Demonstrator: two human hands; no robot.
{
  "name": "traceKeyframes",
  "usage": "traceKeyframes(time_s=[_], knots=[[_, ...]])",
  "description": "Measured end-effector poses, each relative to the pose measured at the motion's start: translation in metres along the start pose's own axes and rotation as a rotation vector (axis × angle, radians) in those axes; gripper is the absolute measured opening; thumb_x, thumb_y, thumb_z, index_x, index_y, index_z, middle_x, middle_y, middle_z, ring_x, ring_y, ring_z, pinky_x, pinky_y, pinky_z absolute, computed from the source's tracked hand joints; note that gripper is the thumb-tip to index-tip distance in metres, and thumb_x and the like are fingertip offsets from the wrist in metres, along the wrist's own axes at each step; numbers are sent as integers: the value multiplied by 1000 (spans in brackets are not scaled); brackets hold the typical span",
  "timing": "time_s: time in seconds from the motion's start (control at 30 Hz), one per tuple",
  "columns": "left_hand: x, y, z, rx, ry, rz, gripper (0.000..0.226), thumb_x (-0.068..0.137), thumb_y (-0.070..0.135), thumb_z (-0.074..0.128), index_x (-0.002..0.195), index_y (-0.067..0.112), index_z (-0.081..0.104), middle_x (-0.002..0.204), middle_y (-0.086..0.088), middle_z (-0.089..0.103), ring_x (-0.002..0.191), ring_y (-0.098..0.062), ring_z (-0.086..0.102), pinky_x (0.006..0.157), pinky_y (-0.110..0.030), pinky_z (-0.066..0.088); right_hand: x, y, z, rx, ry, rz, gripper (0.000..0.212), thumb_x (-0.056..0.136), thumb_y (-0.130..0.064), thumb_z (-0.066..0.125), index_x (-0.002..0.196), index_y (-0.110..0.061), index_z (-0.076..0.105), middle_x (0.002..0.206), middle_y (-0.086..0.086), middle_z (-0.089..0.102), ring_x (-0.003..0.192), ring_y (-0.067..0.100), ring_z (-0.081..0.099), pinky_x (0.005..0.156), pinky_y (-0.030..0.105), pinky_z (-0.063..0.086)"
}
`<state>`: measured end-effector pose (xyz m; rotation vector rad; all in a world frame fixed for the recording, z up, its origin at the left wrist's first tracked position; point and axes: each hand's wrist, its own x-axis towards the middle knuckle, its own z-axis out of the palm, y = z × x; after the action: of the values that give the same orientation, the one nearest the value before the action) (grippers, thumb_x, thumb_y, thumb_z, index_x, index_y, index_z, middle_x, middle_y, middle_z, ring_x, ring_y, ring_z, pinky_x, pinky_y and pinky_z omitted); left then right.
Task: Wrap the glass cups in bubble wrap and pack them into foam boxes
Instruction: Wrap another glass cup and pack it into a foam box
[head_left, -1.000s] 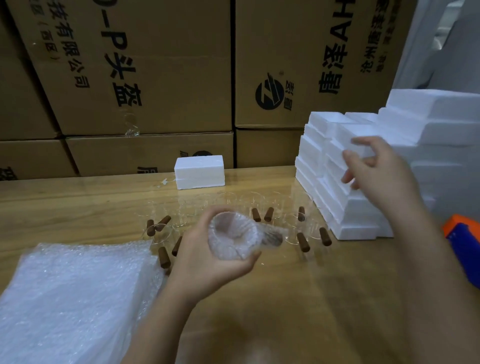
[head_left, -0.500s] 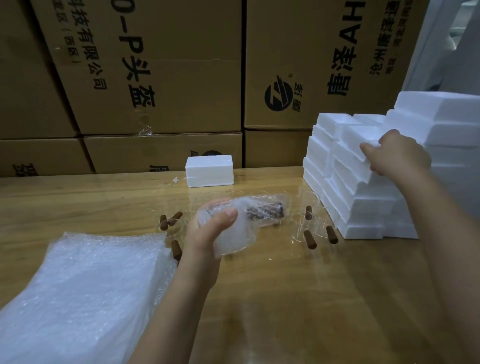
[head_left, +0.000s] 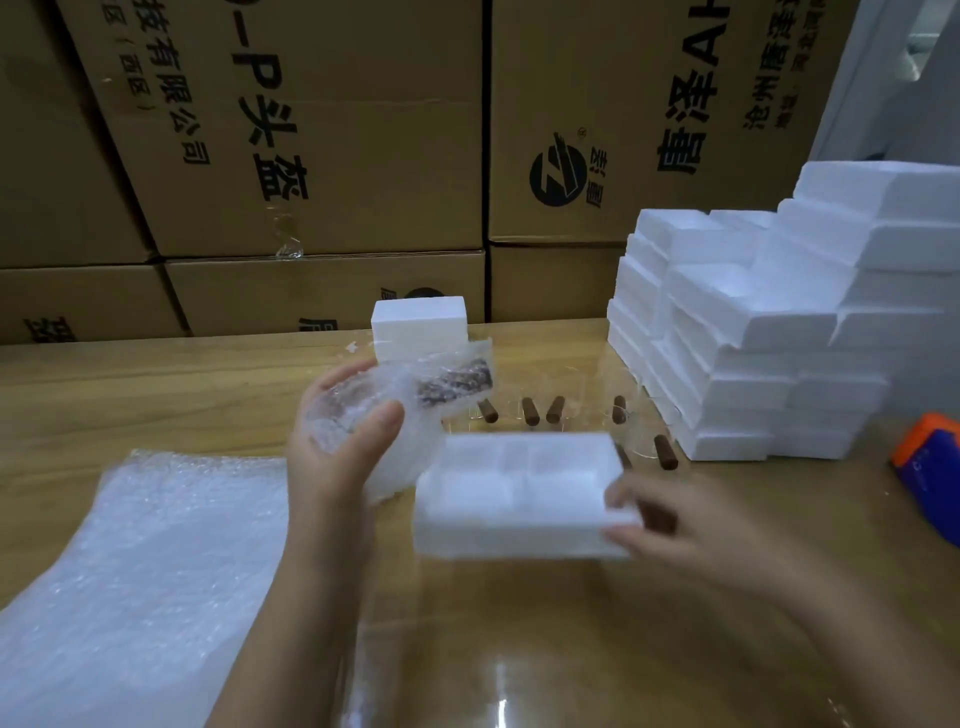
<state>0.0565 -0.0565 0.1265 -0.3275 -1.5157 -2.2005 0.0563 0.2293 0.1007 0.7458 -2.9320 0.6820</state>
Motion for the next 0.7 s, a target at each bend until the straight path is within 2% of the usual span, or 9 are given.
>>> traceKeyframes(time_s=[0.1,0.2,0.27,0.3,0.37,0.4,0.47,0.6,0.7], knots=[[-8,-18,-3,65,-3,-86,49,51,38,76,99,31,66,107,-14,66,96,-36,65,76,-48,55,-17,10,35,41,-145,12,26,77,-70,44,91,-48,50,71,-16,55,68,4,53,63,21,42],[-17,-37,-1,189,-37,-170,56,45,43,77,99,31,64,108,-13,65,94,-34,66,70,-43,57,-26,17,45,8,-234,26,30,74,-71,45,94,-51,52,78,-21,55,78,3,55,69,21,45],[-23,-46,2,319,-89,-213,59,42,48,75,98,36,62,110,-4,64,98,-28,65,75,-45,57,-25,19,37,49,-190,48,37,73,-76,45,102,-56,54,91,-26,52,88,2,53,77,20,45],[-25,-50,2,384,-115,-218,59,41,51,74,98,38,61,112,3,62,101,-19,63,78,-42,56,-22,18,32,121,-79,52,42,73,-78,44,107,-55,56,95,-24,50,92,3,52,80,20,44],[-29,-55,2,470,-173,-209,59,41,56,71,97,41,60,111,15,60,98,3,58,77,-22,51,-16,7,26,407,137,64,52,73,-81,43,115,-53,56,100,-20,53,95,6,55,81,20,44],[-30,-55,4,494,-217,-201,59,41,57,70,98,42,59,110,18,59,96,9,57,73,-13,47,-11,-1,26,563,154,70,58,71,-83,43,120,-53,53,101,-18,57,94,8,58,80,21,45],[-31,-57,10,520,-315,-187,61,43,56,72,100,42,58,107,18,60,94,10,58,69,-8,45,0,-18,32,727,90,68,61,72,-83,41,123,-52,50,96,-13,67,81,12,65,71,21,49],[-39,-64,6,528,-438,-180,64,46,53,77,106,44,55,103,22,62,94,7,60,71,-7,47,19,-41,50,836,109,59,33,91,-56,48,95,-25,61,62,-8,58,53,6,51,49,16,40],[-27,-71,4,536,-587,-179,88,52,56,72,132,52,37,133,40,38,119,18,41,84,0,40,28,-40,62,800,248,120,26,96,-32,49,70,-27,54,53,-13,48,51,3,42,53,18,37]])
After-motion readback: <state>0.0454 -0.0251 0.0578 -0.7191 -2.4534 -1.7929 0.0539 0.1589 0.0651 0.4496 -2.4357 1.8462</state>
